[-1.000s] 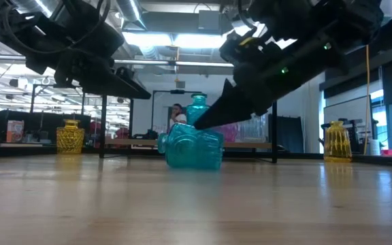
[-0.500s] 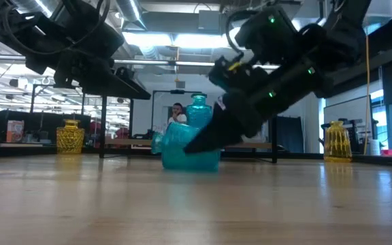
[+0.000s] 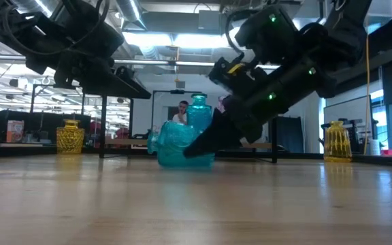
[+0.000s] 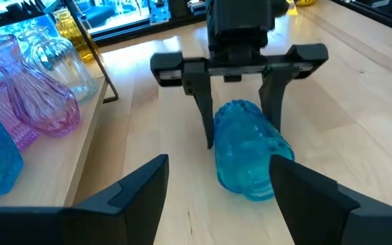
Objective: Sort vases onto shelf
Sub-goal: Put the blue vase on the shelf aligned with the other blue vases
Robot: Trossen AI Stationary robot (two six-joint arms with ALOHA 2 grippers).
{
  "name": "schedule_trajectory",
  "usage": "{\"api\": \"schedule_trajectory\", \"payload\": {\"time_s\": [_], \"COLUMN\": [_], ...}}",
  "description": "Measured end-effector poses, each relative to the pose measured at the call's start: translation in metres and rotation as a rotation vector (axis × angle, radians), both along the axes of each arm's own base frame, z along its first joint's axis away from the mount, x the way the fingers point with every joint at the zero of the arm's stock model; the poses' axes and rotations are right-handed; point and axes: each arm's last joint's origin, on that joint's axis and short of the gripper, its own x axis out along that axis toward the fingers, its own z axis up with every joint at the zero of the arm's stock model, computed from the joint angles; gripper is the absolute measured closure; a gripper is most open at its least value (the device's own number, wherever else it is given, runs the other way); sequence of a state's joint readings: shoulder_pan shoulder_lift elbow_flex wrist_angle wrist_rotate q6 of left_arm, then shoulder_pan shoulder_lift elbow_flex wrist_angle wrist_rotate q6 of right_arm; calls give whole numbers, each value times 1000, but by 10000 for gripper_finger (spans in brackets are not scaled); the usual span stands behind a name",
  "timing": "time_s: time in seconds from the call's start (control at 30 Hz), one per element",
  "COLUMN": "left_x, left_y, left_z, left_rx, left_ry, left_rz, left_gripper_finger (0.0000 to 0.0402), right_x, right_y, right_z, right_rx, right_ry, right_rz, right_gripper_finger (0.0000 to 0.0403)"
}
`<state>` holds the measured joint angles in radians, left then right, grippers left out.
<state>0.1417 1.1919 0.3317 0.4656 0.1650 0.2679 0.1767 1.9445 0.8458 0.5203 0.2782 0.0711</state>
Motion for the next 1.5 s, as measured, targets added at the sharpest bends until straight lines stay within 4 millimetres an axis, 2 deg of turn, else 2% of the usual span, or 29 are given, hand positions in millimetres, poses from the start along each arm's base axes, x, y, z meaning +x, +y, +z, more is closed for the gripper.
{"api": "schedule_trajectory", "payload": {"time_s": [0.17, 0.4, 0.53, 0.77, 1.0, 1.13, 1.5], "left_x": [0, 7, 15, 27, 36, 38, 40], "left_y": [0, -1, -1, 1, 2, 3, -12], "left_z": [0, -1, -9, -17, -27, -29, -29], "left_rx": [12, 14, 6, -17, -22, -2, -6], "left_ry": [-6, -56, -81, -169, -261, -278, -281], "left_rz": [-5, -72, -100, -130, -132, -61, -117], "left_gripper_finger": [152, 152, 152, 152, 152, 152, 152], "right_x": [-5, -31, -45, -55, -56, -55, -55], "right_y": [3, 17, 16, 15, 13, 9, 10], "right_z": [21, 45, 41, 41, 40, 40, 40], "right_rx": [-6, -85, -89, -22, -9, -7, -1], "right_ry": [-60, -133, -177, -336, -358, -362, -361], "right_rz": [-6, -59, -78, -17, -2, -10, 1], "right_gripper_finger": [165, 165, 165, 165, 165, 165, 165]}}
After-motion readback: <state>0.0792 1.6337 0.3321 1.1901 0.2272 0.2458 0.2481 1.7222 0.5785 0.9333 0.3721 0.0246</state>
